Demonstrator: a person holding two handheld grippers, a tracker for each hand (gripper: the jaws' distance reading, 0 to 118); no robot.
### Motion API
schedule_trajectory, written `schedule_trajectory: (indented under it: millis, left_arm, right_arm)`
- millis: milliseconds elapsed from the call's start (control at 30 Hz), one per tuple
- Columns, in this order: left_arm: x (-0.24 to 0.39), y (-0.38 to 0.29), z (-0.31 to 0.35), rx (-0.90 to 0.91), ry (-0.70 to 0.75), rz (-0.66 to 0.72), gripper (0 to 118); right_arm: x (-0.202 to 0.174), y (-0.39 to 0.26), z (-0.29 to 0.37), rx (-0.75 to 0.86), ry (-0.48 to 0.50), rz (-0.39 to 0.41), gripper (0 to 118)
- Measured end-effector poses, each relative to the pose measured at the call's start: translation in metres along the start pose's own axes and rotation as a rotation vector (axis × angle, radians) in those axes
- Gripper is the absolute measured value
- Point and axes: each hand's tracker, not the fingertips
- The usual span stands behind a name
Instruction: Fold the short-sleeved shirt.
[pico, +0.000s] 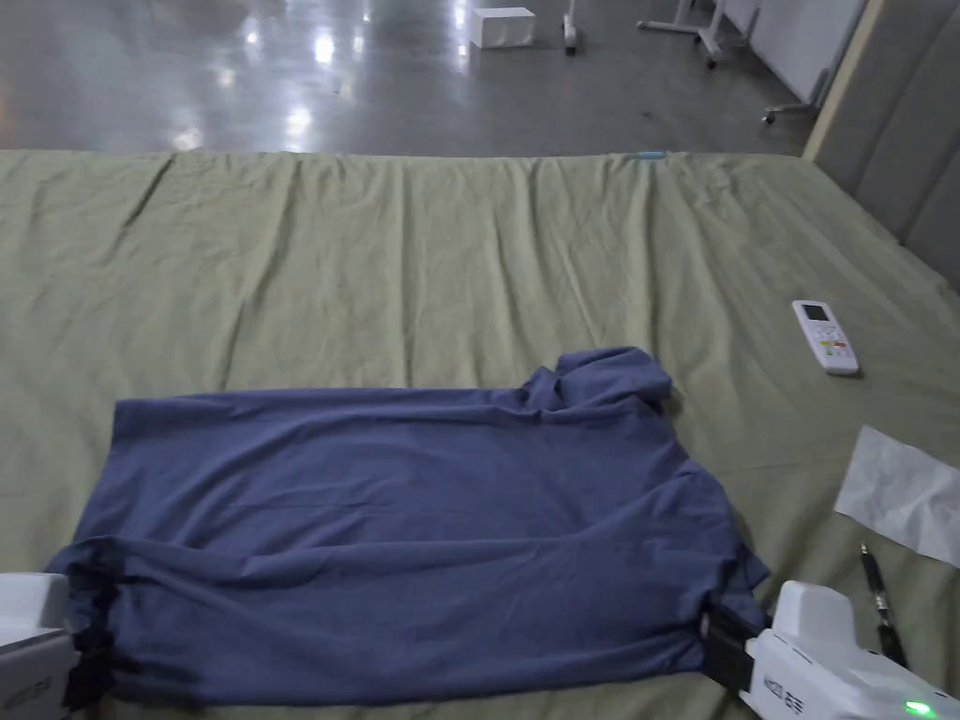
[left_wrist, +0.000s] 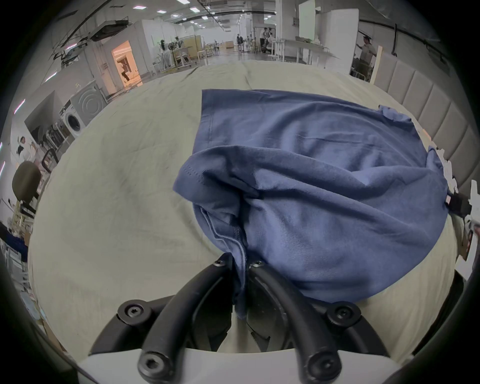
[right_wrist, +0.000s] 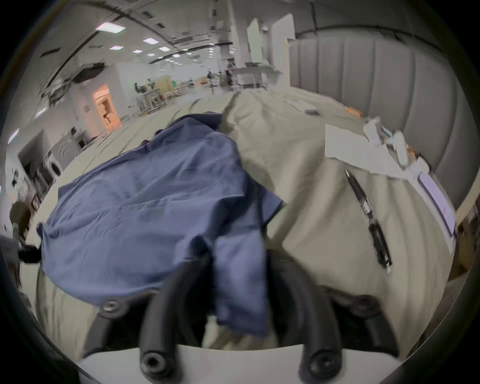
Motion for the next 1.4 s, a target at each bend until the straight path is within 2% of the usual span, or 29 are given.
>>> schedule_trajectory:
  millis: [33,100,167,200,267,333,567,733,867,900,933,967,1000,1067,1100,1267,1400]
  left_arm:
    - [-0.004,0.001,-0.001,0.007,-0.009,0.026,10]
    - [-0.008,0.0,0.006,0.024,-0.023,0.053,9]
    - [-0.011,-0.008,0.026,0.107,-0.01,0.091,9]
    - [-0.013,-0.014,0.039,0.126,0.017,0.122,9]
    - [-0.024,-0.025,0.062,0.174,-0.029,0.194,9]
    - [-0.035,-0.035,0.077,0.205,-0.072,0.262,9]
    - [-0.04,-0.097,0.128,0.199,-0.084,0.286,9]
    - [-0.032,-0.142,0.138,0.135,-0.085,0.29,9]
    - [-0.031,-0.151,0.121,0.116,-0.083,0.322,10]
    - [-0.034,-0.151,0.116,0.105,-0.096,0.35,17]
    - [-0.037,-0.152,0.115,0.098,-0.11,0.377,41]
    - [-0.038,-0.152,0.119,0.12,-0.132,0.4,58]
    - [-0.04,-0.153,0.126,0.165,-0.158,0.419,66]
    - [-0.043,-0.151,0.153,0.275,-0.18,0.43,67]
    - [-0.042,-0.149,0.168,0.316,-0.144,0.407,67]
    - [-0.009,-0.128,0.254,0.641,-0.001,0.211,67]
    - [0.023,-0.119,0.306,0.798,0.069,0.114,65]
  right_arm:
    - [-0.001,0.0,0.002,-0.004,0.009,0.029,22]
    - [-0.001,0.003,0.005,-0.017,-0.003,0.063,13]
    - [0.0,0.008,0.02,0.017,-0.006,0.053,10]
    - [0.001,0.01,0.03,0.051,-0.008,0.042,10]
    - [0.0,0.015,0.05,0.091,-0.009,0.023,9]
    - [-0.004,0.016,0.066,0.089,-0.038,0.04,9]
    - [0.016,-0.024,0.125,0.052,-0.01,0.026,9]
    - [0.02,-0.055,0.151,-0.021,-0.023,0.061,9]
    - [0.02,-0.058,0.144,-0.041,-0.008,0.043,10]
    - [0.019,-0.057,0.142,-0.051,-0.015,0.046,16]
    - [0.021,-0.056,0.14,-0.055,-0.023,0.05,42]
    - [0.022,-0.056,0.144,-0.046,-0.035,0.056,61]
    - [0.025,-0.055,0.15,-0.035,-0.037,0.06,69]
    - [0.028,-0.049,0.175,0.044,-0.013,0.038,68]
    - [0.027,-0.046,0.186,0.083,0.005,0.041,68]
    - [0.001,-0.022,0.248,0.324,0.077,0.107,68]
    - [-0.026,-0.01,0.276,0.424,0.17,0.168,68]
